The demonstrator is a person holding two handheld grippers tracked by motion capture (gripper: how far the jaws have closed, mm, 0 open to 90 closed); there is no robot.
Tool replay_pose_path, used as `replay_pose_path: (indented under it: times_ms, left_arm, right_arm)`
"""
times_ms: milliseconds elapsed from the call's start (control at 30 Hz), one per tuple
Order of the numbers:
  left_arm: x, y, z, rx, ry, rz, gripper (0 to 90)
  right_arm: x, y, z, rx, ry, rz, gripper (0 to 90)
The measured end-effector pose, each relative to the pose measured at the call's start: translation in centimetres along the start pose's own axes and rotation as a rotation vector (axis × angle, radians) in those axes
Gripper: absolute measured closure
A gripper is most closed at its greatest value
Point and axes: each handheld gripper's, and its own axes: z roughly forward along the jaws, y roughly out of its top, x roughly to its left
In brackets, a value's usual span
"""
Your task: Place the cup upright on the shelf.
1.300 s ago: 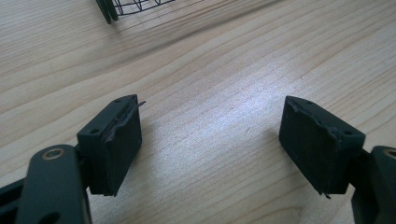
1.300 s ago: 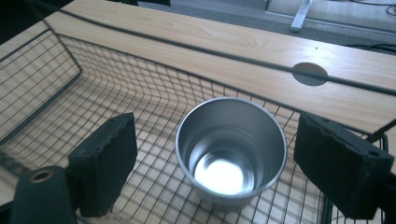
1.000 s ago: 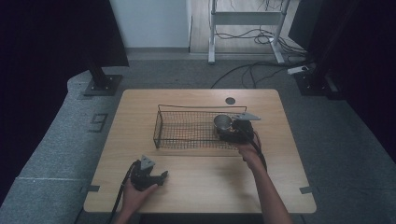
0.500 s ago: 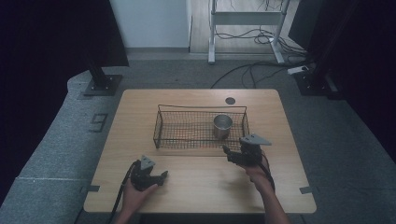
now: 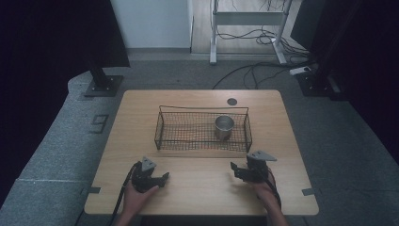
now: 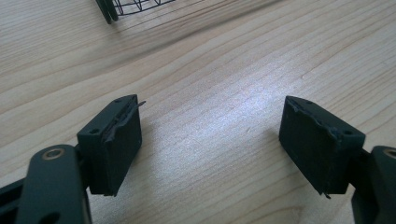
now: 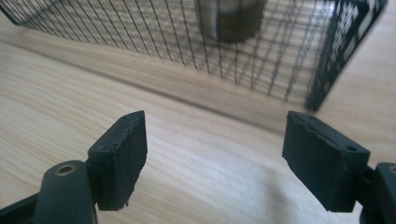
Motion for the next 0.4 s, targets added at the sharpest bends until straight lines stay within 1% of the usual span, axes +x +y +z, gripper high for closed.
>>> replay_pose_path:
  times_ms: [67,233,400]
  left_arm:
    - [0.0,0.0,0.0,0.0,0.0,0.0,21.2]
    - [0.0,0.0,0.0,0.0,0.0,0.0,21.2]
    - [0.0,0.0,0.0,0.0,0.0,0.0,21.2]
  right_arm:
    - [-0.34,-0.33,-0.06,0.009,-0.001,0.009,21.8]
    - [-0.71,-0.34,-0.05,0.004,-0.005,0.027,21.9]
    - [-0.71,-0.48,0.38,0.021,-0.01,0.018,21.5]
